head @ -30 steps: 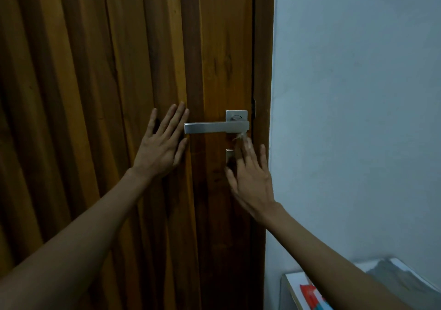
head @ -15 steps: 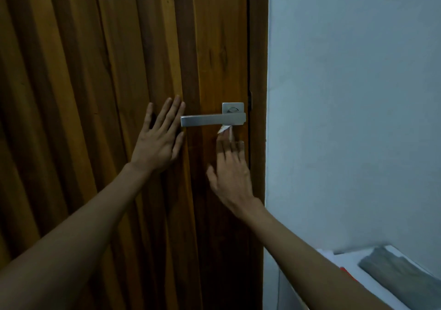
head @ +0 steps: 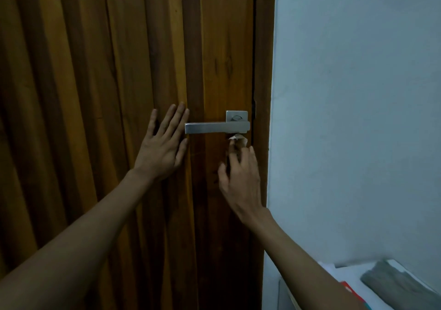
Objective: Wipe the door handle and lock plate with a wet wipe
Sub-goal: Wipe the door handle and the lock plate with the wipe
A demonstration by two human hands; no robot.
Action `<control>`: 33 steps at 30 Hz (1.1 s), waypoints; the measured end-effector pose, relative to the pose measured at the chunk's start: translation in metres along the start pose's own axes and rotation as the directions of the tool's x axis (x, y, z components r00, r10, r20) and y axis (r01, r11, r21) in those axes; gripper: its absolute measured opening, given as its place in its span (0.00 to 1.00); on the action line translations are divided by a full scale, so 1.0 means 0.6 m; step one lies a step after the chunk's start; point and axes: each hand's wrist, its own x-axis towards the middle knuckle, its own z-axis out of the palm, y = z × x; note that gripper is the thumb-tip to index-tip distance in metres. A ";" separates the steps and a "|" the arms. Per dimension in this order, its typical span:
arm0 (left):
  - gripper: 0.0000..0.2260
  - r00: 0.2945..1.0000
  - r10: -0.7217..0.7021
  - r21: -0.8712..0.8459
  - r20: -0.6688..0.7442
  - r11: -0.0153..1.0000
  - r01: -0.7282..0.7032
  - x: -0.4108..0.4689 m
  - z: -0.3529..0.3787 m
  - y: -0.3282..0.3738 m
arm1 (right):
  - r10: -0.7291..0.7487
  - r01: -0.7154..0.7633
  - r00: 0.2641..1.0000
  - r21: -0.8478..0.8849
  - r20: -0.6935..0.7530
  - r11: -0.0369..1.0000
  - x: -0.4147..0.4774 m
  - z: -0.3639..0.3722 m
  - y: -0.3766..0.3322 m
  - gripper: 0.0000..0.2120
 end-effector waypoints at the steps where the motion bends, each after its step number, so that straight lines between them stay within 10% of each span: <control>1: 0.29 1.000 -0.002 0.002 -0.001 1.000 0.002 0.000 0.001 0.001 | -0.018 0.017 1.000 0.044 0.018 0.999 -0.001 0.000 -0.007 0.21; 10: 0.28 1.000 0.008 -0.015 -0.001 1.000 -0.008 0.000 0.004 -0.003 | 0.089 -0.054 0.990 -0.295 0.107 0.954 0.051 0.014 -0.056 0.33; 33: 0.29 1.000 0.005 -0.033 0.018 0.999 -0.004 -0.003 0.000 -0.003 | 0.187 -0.141 0.974 -0.300 0.130 0.943 0.000 0.046 -0.040 0.34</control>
